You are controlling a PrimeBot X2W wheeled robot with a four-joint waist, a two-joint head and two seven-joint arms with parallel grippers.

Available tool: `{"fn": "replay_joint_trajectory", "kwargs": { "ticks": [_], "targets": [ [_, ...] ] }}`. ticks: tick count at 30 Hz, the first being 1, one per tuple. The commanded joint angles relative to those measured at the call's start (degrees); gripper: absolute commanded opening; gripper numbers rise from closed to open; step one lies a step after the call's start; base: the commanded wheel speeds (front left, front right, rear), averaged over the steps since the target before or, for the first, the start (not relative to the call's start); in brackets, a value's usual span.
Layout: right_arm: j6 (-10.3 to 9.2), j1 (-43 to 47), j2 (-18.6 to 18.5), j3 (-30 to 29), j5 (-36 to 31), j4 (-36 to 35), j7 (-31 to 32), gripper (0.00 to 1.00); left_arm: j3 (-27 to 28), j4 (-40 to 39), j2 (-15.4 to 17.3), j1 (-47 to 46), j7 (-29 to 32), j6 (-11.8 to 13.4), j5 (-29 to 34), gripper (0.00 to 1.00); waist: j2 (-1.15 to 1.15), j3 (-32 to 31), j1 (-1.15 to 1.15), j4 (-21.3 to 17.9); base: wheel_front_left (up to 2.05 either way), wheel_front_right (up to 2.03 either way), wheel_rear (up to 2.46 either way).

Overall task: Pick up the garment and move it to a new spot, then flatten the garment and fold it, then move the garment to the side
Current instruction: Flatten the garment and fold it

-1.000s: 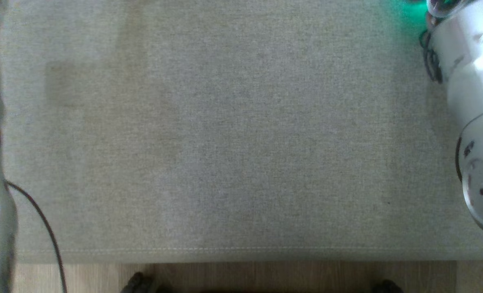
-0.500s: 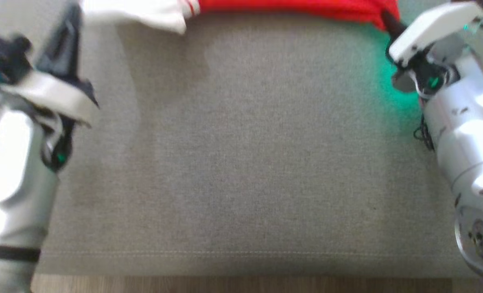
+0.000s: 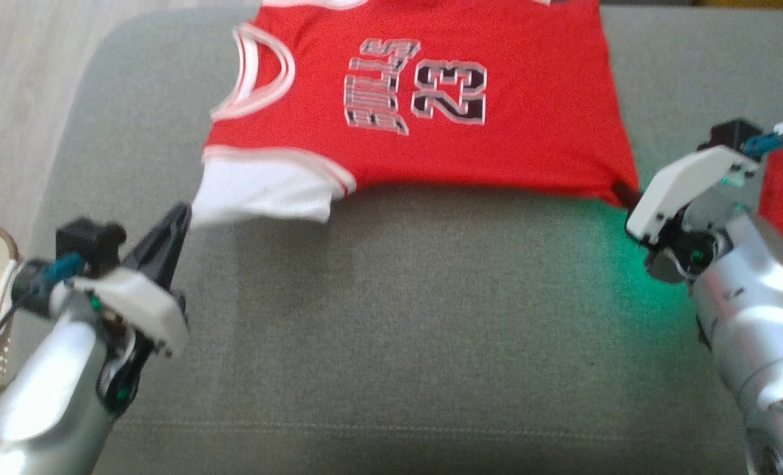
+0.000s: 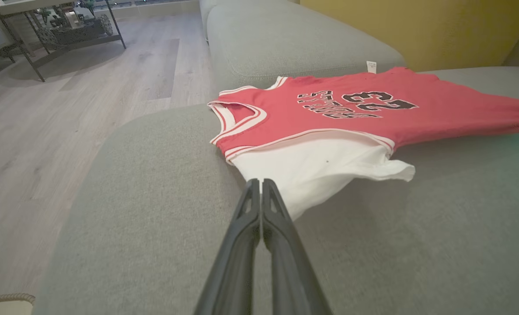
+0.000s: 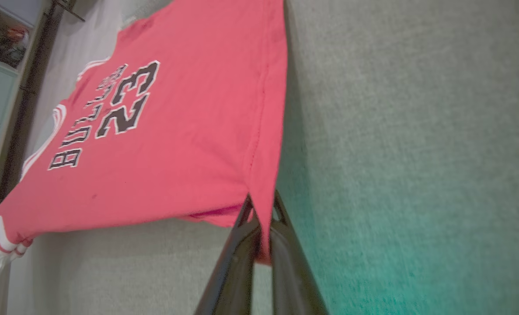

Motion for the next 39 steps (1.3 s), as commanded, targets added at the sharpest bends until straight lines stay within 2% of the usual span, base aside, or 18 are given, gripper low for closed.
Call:
{"fn": "replay_joint_trajectory", "kwargs": {
  "ticks": [1,10,16,19,22,27,39],
  "targets": [
    [-0.01,-0.1,-0.3,1.2,0.2,-2.4,0.5,0.0,2.2,-1.9,3.4,-1.3,-0.1,0.1,-0.5,0.0,0.0,-1.4,0.01,0.1,0.0,0.0,0.0],
    [-0.01,8.7,-2.8,7.4,1.6,-9.8,11.4,0.0,-1.5,-9.0,9.7,7.9,3.8,0.1,-5.4,0.0,0.0,-5.7,0.01,-0.7,0.0,0.0,0.0],
    [-0.01,15.3,-5.6,10.2,5.3,-17.9,20.6,0.0,-1.2,-13.5,12.6,14.3,6.2,0.4,-9.2,0.0,0.0,-7.7,0.01,-1.5,0.0,0.0,0.0],
    [-0.01,18.7,-7.2,11.1,7.0,-22.5,25.1,0.0,-0.5,-15.5,13.7,17.8,6.6,1.4,-11.0,0.0,0.0,-8.5,0.01,-2.1,0.0,0.0,0.0],
    [-0.01,21.6,-8.7,10.6,8.2,-26.1,28.6,0.0,-0.3,-17.4,14.9,20.9,7.1,1.8,-12.2,0.0,0.0,-9.2,0.01,-2.4,0.0,0.0,0.0],
    [-0.01,25.8,-10.6,9.2,7.8,-30.9,34.3,0.0,-1.5,-22.7,17.1,24.6,8.4,0.9,-15.1,0.0,0.0,-9.9,0.01,-2.6,0.0,0.0,0.0],
    [-0.01,37.0,-9.3,0.3,4.0,-43.8,44.6,0.0,-3.7,-28.5,23.0,28.6,9.3,0.2,-19.4,0.0,0.0,-9.6,0.01,-2.4,0.0,0.0,0.0]
  ]
}}
